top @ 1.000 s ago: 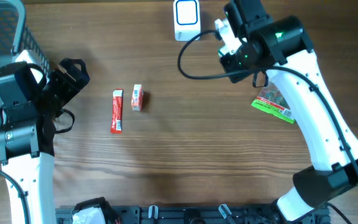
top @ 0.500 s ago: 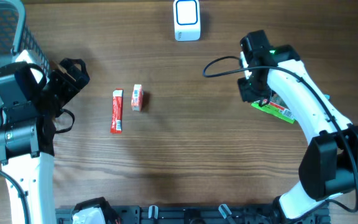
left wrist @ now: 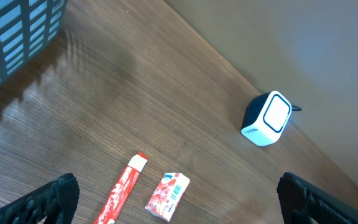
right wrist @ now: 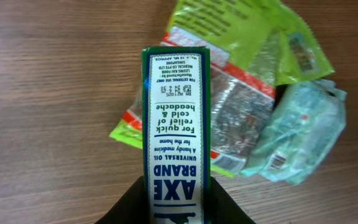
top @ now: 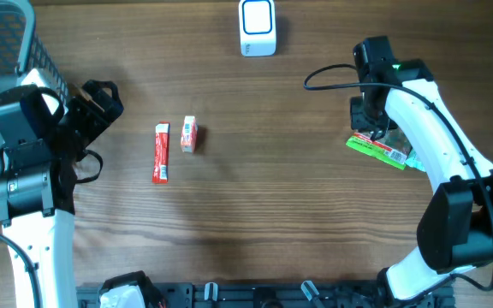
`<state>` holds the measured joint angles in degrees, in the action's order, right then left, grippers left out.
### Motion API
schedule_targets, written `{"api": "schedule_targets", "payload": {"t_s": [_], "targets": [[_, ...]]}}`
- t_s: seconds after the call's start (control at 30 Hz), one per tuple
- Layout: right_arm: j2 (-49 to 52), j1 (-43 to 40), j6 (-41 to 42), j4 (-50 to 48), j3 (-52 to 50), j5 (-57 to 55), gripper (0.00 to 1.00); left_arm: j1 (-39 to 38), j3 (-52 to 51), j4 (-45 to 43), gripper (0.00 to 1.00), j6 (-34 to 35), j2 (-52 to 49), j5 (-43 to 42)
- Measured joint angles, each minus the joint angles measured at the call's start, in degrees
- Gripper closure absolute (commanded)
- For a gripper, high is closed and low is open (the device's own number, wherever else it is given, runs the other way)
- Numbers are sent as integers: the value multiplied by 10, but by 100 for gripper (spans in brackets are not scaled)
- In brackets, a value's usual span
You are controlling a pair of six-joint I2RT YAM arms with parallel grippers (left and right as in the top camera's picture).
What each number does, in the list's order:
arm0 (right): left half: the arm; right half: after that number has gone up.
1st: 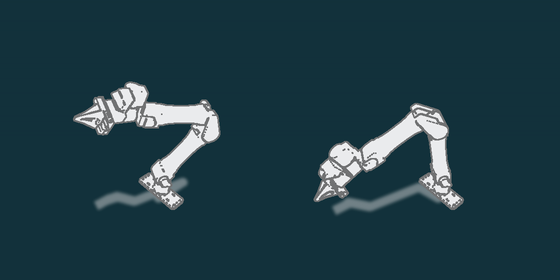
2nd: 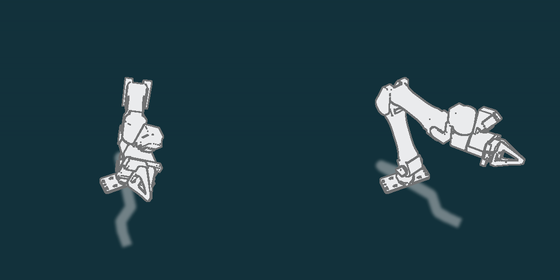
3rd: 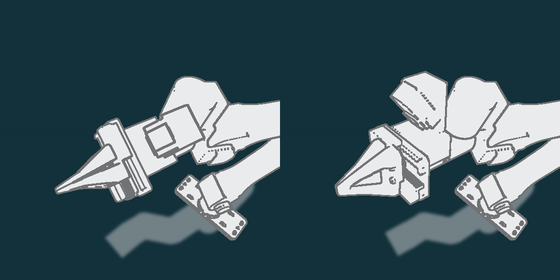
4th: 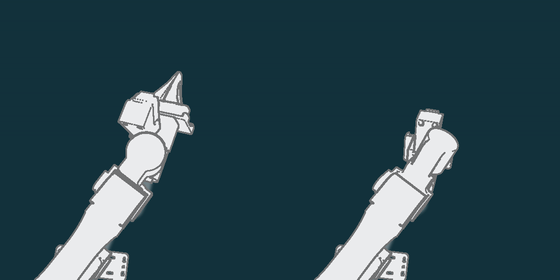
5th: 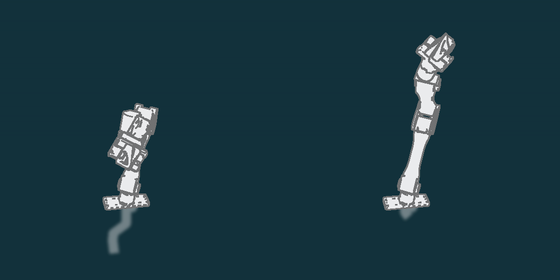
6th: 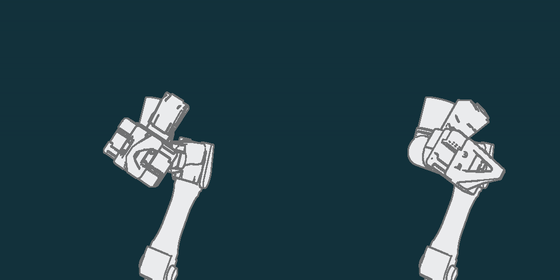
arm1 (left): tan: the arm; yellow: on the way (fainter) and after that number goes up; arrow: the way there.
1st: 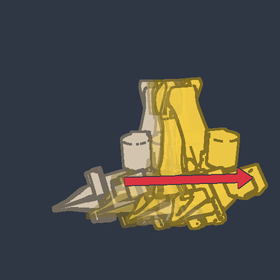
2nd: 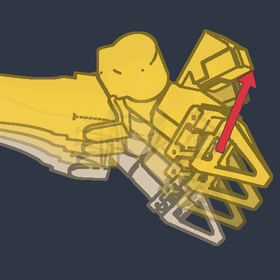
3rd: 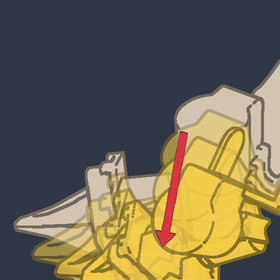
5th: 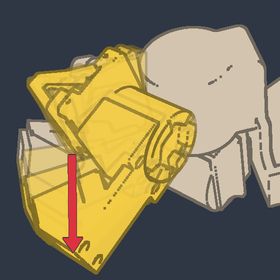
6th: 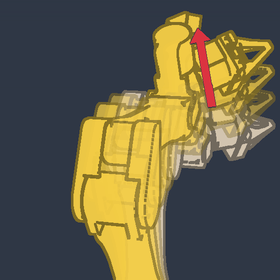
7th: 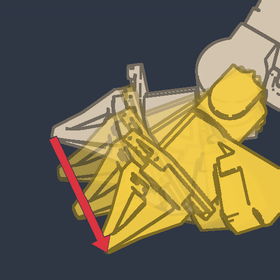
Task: Scan the item barcode
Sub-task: 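Move the box right and release it beside the snack bag, then reach the right gripper to the red Kleenex tissue pack and grasp it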
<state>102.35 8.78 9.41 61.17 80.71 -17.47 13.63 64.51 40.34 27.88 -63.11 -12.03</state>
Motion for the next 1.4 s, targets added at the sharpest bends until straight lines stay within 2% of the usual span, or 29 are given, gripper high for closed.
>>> {"api": "schedule_targets", "payload": {"t_s": [0.1, 0.13, 0.23, 0.3, 0.37, 0.53, 0.8, 0.93, 1.13, 1.2, 1.23, 1.27, 1.4], "targets": [[0, -5, 20, 0, 0, -19, 70, 0, 0, 0, 0, 0, 0, 0], [0, -9, 26, 0, 0, -23, 62, 0, 0, 0, 0, 0, 0, 0], [0, -21, 35, 0, 0, -30, 27, 0, 0, 0, 0, 0, 0, 0], [0, -27, 42, -1, 0, -34, 17, 0, 0, 0, 0, 0, 0, 0], [0, -32, 42, -1, 0, -36, 12, 0, 0, 0, 0, 0, 0, 0], [0, -33, 45, -11, 0, -8, 12, 0, 0, 0, 0, 0, 0, 0], [0, -13, 38, -100, -1, 336, 12, 0, 0, 0, 0, 0, 0, 0], [0, 57, 71, -160, -1, 397, 12, 0, 0, 0, 0, 0, 0, 0], [2, 231, 152, -314, -2, 367, 11, 0, 0, 0, 0, 0, 0, 0], [13, 293, 191, -359, -1, 306, 0, 0, 0, 0, 0, 0, 0, 0], [19, 314, 209, -368, -2, 282, 0, 0, 0, 0, 0, 0, 0, 0], [45, 366, 244, -389, -2, 202, 0, 0, 0, 0, 0, 0, 0, 0], [100, 420, 286, -458, -3, 106, 0, 0, 0, 0, 0, 0, 0, 0]]}}
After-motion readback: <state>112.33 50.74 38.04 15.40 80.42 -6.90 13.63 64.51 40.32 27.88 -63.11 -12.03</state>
